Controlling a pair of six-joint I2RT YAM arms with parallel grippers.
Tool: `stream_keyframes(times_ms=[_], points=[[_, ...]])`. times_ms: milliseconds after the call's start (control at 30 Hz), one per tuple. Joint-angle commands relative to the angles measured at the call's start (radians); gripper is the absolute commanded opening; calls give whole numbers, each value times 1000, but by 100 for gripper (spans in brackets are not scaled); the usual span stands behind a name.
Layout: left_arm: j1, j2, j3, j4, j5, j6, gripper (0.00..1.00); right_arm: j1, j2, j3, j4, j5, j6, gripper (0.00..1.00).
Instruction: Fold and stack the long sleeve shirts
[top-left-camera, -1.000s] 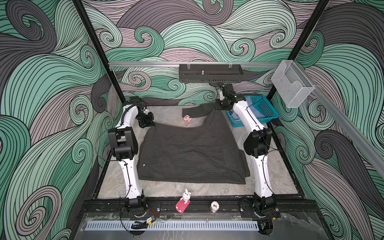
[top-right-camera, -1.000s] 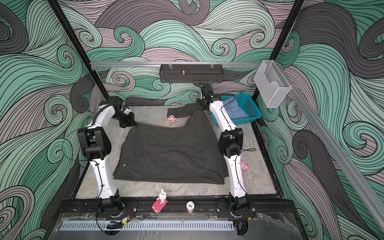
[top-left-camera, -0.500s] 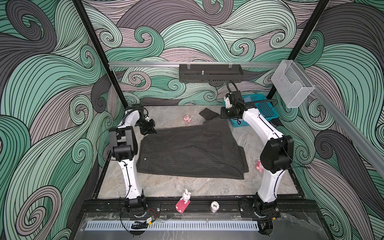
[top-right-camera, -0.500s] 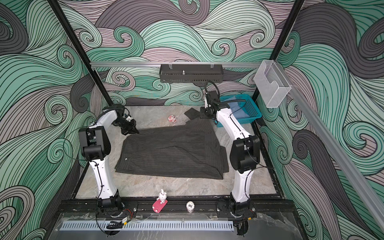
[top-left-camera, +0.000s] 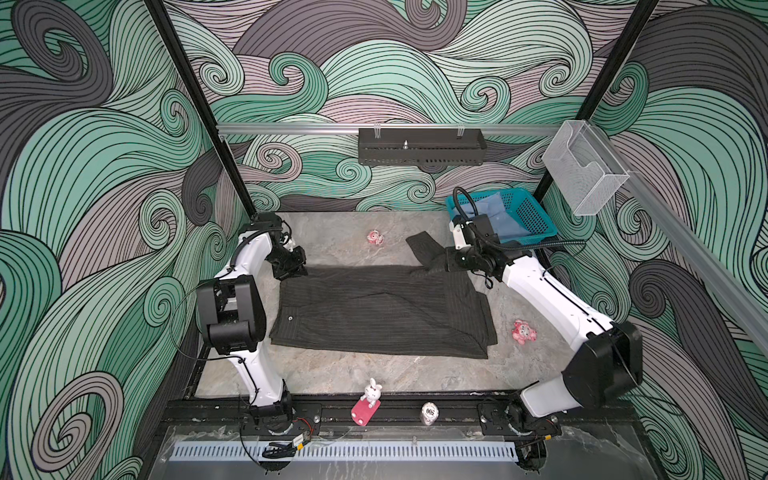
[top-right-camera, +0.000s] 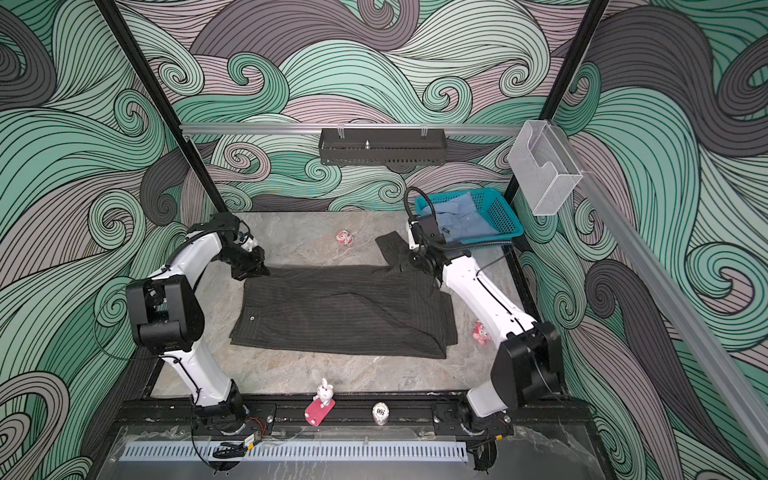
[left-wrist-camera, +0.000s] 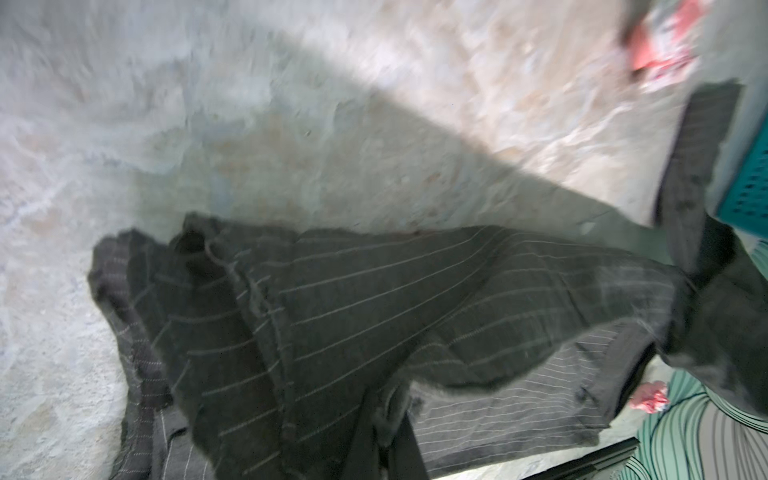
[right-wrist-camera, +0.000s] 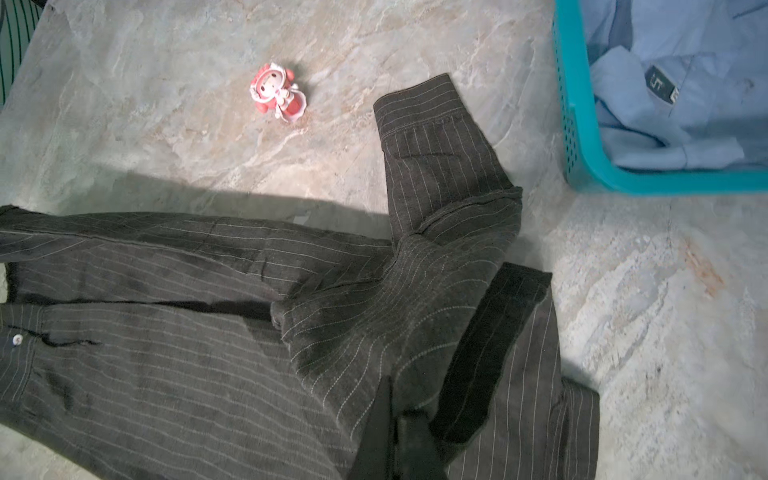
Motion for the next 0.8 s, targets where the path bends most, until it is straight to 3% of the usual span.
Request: stream_keyframes(times_ms=[0, 500, 667, 767], points=[[-2, -11, -35, 28, -77, -10, 1, 0, -80, -66, -38, 56, 50, 0], [-5, -10, -86, 71, -109, -43, 4, 23, -235, -296, -97, 71, 101, 0], [-7, -26, -111, 68, -99, -44, 10, 43, -247, -326, -113, 76, 100, 0], [-7, -36, -130, 65, -94, -49, 21, 63, -239, -340, -114, 77, 101, 0]])
